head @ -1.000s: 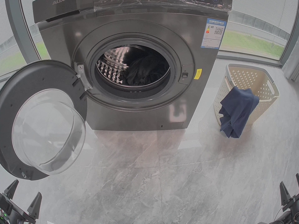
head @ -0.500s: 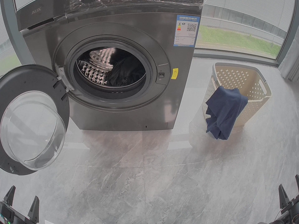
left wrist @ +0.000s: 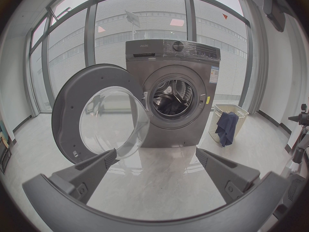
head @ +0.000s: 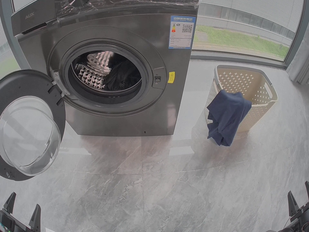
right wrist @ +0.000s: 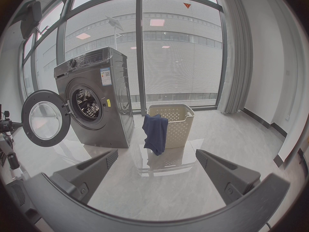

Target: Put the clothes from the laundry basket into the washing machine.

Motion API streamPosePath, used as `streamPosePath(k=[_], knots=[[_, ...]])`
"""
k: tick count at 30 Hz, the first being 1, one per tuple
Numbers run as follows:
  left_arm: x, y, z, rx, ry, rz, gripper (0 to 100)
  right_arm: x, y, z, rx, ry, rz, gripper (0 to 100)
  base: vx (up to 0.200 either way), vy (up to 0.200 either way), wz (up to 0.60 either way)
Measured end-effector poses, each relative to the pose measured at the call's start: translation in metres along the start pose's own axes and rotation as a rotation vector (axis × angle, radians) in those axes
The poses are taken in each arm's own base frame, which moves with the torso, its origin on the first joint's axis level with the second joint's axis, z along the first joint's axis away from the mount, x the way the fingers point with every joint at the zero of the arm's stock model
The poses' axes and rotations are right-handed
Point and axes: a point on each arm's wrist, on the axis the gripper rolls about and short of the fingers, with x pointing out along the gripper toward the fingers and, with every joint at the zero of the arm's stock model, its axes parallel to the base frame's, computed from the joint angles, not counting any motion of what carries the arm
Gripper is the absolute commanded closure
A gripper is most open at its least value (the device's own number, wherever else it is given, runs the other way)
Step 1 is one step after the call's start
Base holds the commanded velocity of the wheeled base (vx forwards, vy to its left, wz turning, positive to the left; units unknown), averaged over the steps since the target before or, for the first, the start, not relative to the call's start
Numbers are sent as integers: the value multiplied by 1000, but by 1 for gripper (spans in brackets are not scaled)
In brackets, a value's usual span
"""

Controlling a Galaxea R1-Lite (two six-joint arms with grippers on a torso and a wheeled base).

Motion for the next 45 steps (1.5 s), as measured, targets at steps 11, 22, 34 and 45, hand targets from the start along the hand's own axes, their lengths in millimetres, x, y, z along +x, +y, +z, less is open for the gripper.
streamPosePath(k=[11,22,34,45], knots=[[0,0,0,5,-1,-1,0,0,0,0,1,0,0,0,0,-164,0],[0,0,0,-7,-2,-5,0,0,0,0,2,1,0,0,0,-73,0],[0,0,0,-4,0,-4,0,0,0,0,-1,4,6,0,0,-183,0],[0,0,0,-6,1,-3,0,0,0,0,-1,5,6,0,0,0,0]])
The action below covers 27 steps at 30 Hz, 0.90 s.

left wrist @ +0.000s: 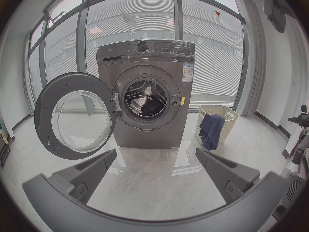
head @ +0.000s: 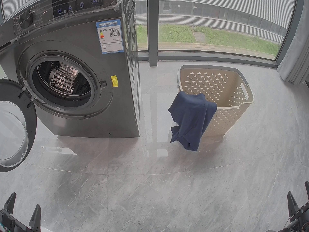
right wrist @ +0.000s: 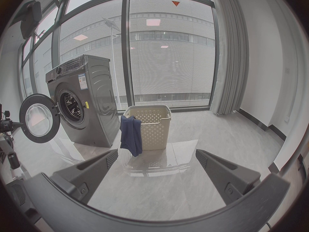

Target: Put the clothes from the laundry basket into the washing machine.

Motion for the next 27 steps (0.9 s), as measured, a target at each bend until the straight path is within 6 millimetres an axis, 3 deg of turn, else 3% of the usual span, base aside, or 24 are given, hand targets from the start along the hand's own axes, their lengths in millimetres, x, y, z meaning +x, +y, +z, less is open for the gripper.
streamPosePath(k=[15,27], knots=[[0,0,0,-1,0,0,0,0,0,0,0,1,1,0,0,0,0],[0,0,0,1,1,0,0,0,0,0,0,1,0,0,0,-200,0]])
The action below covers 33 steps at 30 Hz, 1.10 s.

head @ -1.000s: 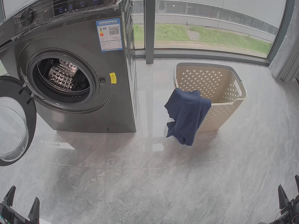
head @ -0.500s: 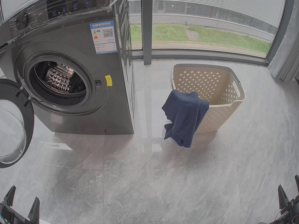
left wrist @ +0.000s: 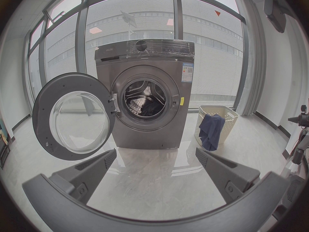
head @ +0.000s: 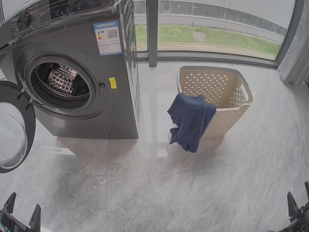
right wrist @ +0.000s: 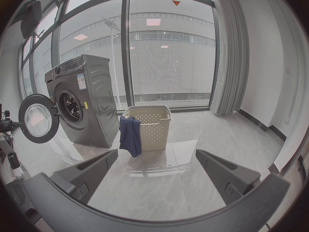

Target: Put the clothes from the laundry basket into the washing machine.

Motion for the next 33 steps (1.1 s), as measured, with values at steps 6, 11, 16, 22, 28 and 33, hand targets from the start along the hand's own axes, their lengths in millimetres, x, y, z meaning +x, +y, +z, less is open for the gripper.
streamPosePath(k=[6,11,16,22,28,33], knots=[[0,0,0,-2,0,0,0,0,0,0,0,0,0,0,0,-100,0],[0,0,0,0,0,0,0,0,0,0,0,0,0,0,0,0,0],[0,0,0,-1,0,-2,0,0,0,0,0,1,-1,0,160,0,0],[0,0,0,-2,2,-4,0,0,0,0,0,0,0,0,200,0,0],[0,0,0,-1,1,-4,0,0,0,0,0,0,0,0,67,0,0],[0,0,0,-1,4,-4,0,0,0,0,0,1,-1,0,120,0,0]])
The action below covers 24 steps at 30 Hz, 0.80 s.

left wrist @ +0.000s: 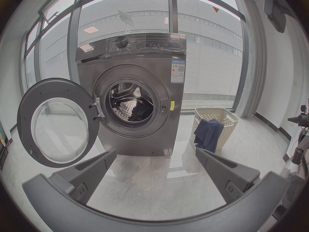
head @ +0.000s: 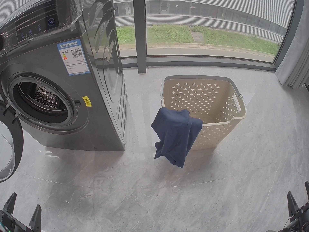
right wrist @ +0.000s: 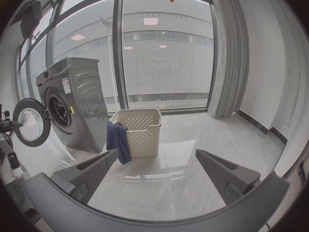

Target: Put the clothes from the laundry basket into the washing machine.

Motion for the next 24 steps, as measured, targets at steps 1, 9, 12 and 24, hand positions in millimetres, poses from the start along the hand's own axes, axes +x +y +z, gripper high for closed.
streamPosePath(k=[1,9,12,24], knots=[[0,0,0,0,0,0,0,0,0,0,0,0,1,0,200,0,0],[0,0,0,-1,-1,0,0,0,0,0,0,0,0,0,125,0,0],[0,0,0,-1,-1,0,0,0,0,0,0,0,1,0,0,0,0],[0,0,0,-1,-1,0,0,0,0,0,0,0,1,0,0,-150,0]])
